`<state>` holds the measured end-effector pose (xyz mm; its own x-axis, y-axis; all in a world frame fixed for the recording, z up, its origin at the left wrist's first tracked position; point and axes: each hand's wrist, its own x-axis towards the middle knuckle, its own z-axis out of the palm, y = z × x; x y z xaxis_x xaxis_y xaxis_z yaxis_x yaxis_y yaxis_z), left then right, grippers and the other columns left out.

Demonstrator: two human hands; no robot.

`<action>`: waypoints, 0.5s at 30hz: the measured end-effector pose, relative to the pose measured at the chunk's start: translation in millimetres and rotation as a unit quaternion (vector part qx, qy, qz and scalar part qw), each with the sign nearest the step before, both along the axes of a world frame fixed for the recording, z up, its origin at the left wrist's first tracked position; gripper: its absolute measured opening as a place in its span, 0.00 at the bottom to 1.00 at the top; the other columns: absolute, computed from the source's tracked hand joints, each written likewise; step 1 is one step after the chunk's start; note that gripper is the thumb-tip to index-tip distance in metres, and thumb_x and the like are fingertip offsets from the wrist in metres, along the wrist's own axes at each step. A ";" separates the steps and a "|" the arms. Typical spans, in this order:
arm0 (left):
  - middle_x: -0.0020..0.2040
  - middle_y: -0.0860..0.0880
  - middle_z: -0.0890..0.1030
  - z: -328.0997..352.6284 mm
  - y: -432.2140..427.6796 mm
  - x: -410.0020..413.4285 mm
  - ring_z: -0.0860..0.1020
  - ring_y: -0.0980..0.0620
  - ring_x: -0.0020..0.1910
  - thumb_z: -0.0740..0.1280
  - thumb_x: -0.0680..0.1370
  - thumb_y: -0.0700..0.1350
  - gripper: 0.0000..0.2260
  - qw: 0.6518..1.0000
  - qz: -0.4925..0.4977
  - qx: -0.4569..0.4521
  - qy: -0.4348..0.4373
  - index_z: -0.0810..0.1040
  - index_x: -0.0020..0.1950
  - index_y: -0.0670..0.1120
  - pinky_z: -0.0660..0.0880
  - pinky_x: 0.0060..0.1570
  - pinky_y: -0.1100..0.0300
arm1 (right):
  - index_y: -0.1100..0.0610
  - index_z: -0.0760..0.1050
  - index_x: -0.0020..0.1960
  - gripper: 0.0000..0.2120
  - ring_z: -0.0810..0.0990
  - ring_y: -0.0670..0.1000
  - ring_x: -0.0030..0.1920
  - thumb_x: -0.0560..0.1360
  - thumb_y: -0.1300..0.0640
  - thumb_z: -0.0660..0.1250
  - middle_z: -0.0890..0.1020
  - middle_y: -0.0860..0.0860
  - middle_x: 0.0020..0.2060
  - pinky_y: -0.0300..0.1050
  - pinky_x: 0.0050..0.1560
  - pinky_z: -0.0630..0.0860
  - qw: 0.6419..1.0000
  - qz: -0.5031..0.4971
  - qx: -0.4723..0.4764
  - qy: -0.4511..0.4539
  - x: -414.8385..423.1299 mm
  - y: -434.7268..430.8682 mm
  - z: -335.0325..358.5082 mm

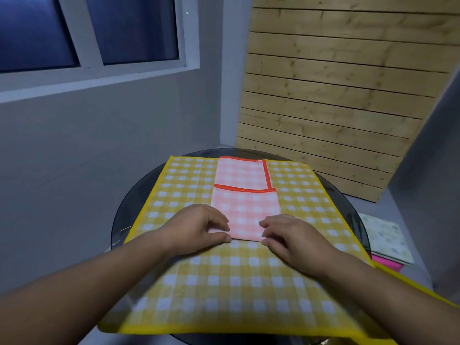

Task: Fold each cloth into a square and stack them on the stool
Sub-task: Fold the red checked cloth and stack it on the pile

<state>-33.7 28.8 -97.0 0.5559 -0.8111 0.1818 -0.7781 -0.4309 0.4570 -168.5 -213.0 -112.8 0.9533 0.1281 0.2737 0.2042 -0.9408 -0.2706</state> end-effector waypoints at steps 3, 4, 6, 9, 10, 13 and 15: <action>0.53 0.61 0.85 2.7 0.7 -2.0 0.80 0.63 0.55 0.74 0.74 0.57 0.11 1.000 0.004 -0.020 0.023 0.87 0.51 0.53 0.77 0.57 0.57 | 0.51 0.81 0.49 0.07 0.77 0.45 0.62 0.78 0.50 0.65 0.82 0.44 0.58 0.43 0.60 0.75 1.000 -0.009 0.023 -0.003 -0.1 -0.6 1.0; 0.51 0.61 0.85 3.8 0.8 -2.7 0.80 0.63 0.53 0.74 0.74 0.55 0.09 0.998 0.008 -0.033 0.045 0.87 0.50 0.53 0.78 0.56 0.56 | 0.50 0.81 0.49 0.06 0.76 0.43 0.63 0.78 0.51 0.66 0.81 0.43 0.59 0.41 0.62 0.74 0.998 -0.018 0.055 0.000 0.0 -1.2 2.4; 0.48 0.63 0.85 7.3 0.7 -4.3 0.81 0.63 0.51 0.74 0.75 0.53 0.06 0.995 0.013 -0.055 0.085 0.87 0.48 0.54 0.79 0.55 0.55 | 0.50 0.82 0.47 0.05 0.76 0.39 0.61 0.78 0.53 0.67 0.81 0.42 0.59 0.40 0.62 0.73 0.993 -0.030 0.111 0.009 0.3 -0.8 8.3; 0.47 0.62 0.85 15.4 2.5 -9.7 0.82 0.62 0.50 0.75 0.75 0.51 0.04 0.991 0.013 -0.075 0.113 0.87 0.47 0.54 0.78 0.55 0.55 | 0.48 0.80 0.42 0.06 0.77 0.35 0.59 0.78 0.54 0.67 0.83 0.42 0.55 0.42 0.60 0.75 0.985 -0.036 0.164 0.028 -1.9 3.3 20.5; 0.47 0.61 0.85 18.7 3.6 -12.0 0.82 0.60 0.50 0.75 0.74 0.51 0.04 0.989 0.011 -0.080 0.120 0.87 0.47 0.54 0.79 0.54 0.55 | 0.46 0.78 0.41 0.07 0.77 0.35 0.58 0.78 0.54 0.67 0.83 0.41 0.54 0.42 0.59 0.75 0.984 -0.040 0.171 0.032 -3.6 4.5 25.1; 0.45 0.60 0.86 29.6 6.4 -21.0 0.83 0.57 0.48 0.77 0.73 0.49 0.04 0.987 0.006 -0.100 0.124 0.87 0.47 0.53 0.79 0.50 0.54 | 0.43 0.77 0.43 0.07 0.79 0.36 0.56 0.78 0.53 0.65 0.83 0.38 0.53 0.40 0.56 0.75 0.981 -0.058 0.183 0.032 -11.0 8.2 40.6; 0.44 0.60 0.86 37.5 8.1 -27.4 0.83 0.59 0.47 0.76 0.74 0.47 0.03 0.986 0.013 -0.120 0.119 0.88 0.47 0.52 0.79 0.49 0.57 | 0.46 0.78 0.43 0.06 0.79 0.36 0.54 0.78 0.54 0.66 0.83 0.38 0.52 0.36 0.51 0.74 0.975 -0.057 0.214 0.024 -17.8 11.9 51.6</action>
<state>-61.1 36.9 -59.5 0.6257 -0.7461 0.2278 -0.6264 -0.3065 0.7167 -186.3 -201.0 -61.2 0.9675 -0.0954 0.2341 0.0828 -0.7553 -0.6501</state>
